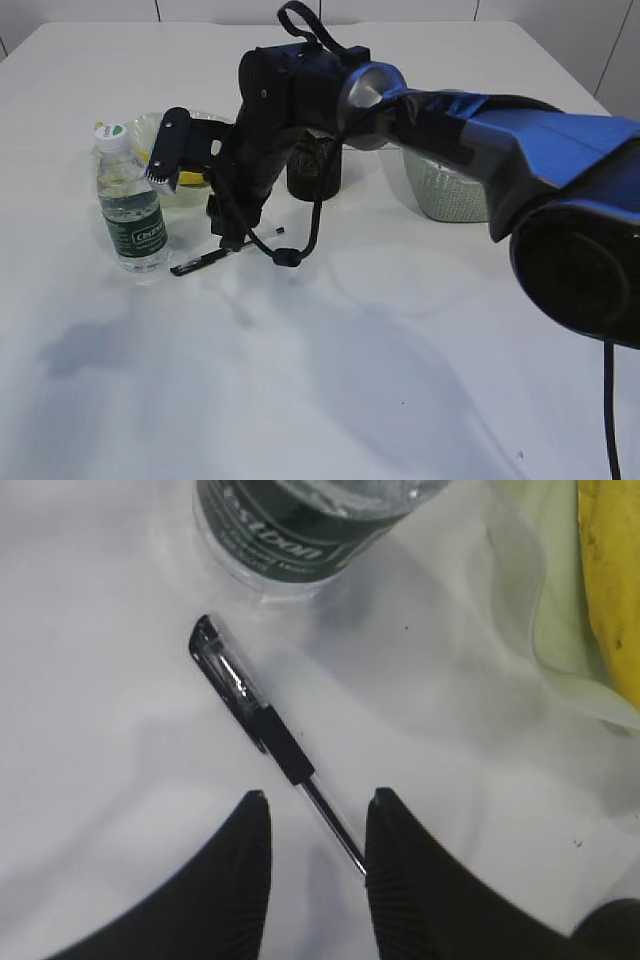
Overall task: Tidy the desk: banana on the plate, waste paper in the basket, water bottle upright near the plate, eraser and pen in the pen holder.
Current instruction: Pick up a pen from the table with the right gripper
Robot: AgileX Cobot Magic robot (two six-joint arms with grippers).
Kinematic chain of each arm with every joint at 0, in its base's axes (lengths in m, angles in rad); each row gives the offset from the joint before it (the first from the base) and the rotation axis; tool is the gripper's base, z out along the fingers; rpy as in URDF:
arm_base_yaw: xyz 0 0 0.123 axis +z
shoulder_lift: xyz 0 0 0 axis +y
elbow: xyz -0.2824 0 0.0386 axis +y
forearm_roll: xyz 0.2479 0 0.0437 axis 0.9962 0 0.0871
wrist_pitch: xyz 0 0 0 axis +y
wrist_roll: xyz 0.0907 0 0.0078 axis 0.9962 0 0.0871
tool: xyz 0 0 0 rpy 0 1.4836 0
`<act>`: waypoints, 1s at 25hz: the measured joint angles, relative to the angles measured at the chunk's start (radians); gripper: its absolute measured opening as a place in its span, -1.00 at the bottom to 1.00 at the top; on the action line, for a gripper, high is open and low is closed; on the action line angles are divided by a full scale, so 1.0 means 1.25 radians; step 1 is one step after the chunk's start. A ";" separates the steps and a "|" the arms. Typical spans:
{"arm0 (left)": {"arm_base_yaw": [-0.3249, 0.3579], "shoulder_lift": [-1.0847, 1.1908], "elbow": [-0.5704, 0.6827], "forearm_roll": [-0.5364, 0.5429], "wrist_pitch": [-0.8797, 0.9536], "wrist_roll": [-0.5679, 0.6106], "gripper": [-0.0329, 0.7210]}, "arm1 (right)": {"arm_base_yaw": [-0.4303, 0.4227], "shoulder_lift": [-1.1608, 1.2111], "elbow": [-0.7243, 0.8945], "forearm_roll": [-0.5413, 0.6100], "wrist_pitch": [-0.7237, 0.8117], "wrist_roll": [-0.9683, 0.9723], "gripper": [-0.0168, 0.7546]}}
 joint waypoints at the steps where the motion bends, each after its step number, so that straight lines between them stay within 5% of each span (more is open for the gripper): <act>1: 0.000 0.000 0.000 0.000 0.000 0.000 0.65 | 0.000 0.011 -0.025 0.006 0.011 0.009 -0.32; 11: 0.000 0.000 0.000 0.000 0.000 0.000 0.65 | 0.000 0.158 -0.284 0.017 0.211 0.017 -0.32; 25: 0.000 0.000 0.000 0.000 0.000 0.000 0.65 | 0.000 0.185 -0.303 0.005 0.216 0.021 -0.29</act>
